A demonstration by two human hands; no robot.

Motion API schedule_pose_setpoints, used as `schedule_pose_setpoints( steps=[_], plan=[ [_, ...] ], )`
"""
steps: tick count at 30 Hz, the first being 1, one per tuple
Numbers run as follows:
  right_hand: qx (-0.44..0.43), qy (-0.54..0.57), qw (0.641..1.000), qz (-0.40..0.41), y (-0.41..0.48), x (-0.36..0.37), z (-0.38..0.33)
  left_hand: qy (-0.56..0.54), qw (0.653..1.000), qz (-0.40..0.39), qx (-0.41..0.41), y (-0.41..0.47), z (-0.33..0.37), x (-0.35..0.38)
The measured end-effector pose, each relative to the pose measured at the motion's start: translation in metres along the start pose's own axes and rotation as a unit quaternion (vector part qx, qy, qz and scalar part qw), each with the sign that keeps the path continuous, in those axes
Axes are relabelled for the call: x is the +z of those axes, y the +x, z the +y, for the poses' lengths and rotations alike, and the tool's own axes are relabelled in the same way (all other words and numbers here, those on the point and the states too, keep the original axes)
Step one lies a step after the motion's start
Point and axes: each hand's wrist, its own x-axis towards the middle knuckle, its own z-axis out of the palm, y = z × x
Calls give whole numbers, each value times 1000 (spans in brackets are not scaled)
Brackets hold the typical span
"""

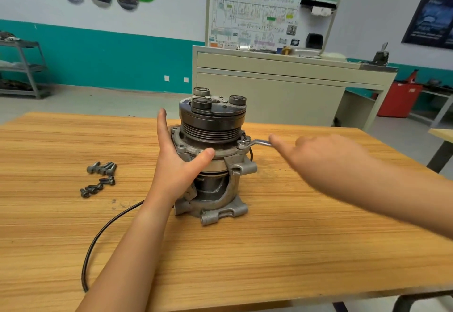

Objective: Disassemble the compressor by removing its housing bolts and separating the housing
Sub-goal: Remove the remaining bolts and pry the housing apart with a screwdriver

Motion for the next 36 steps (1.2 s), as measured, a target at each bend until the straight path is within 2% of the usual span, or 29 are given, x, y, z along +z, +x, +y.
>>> schedule_pose_setpoints(
  steps=[3, 8, 11, 14, 15, 16, 18, 19, 20, 22, 28, 36],
  plan=[
    [-23, 13, 996, 82, 28, 19, 29, -5, 1000, 0, -1, 1, 1, 0],
    [-86, 104, 966, 222, 69, 47, 23, -21, 1000, 6, -3, 0, 2, 0],
    [-38, 196, 933, 300, 74, 44, 14, -24, 1000, 7, 1, 0, 0, 0],
    [71, 366, 855, 362, 48, 32, 16, -20, 1000, 5, 3, 0, 1, -1],
    [80, 397, 841, 359, 34, 27, 15, -19, 1000, 5, 3, 0, 1, -1],
    [75, 392, 850, 344, 19, 22, 14, -18, 1000, 6, 0, 0, 1, -1],
    [50, 317, 912, 256, -8, 17, 6, -15, 1000, 6, -4, -1, 2, 0],
    [44, 285, 940, 182, -18, 15, 2, -15, 1000, 4, -6, -1, 3, 0],
    [41, 270, 954, 120, -23, 15, -2, -16, 1000, 2, -7, -1, 4, 0],
    [48, 233, 970, 53, -25, 18, -7, -19, 1000, 1, -7, -1, 5, 0],
    [85, 150, 985, 11, -12, 0, -20, -13, 1000, 3, 1, -1, 2, 0],
    [57, 29, 995, -70, -4, -29, -35, -18, 1000, -6, -1, 0, 1, 0]
  ],
)
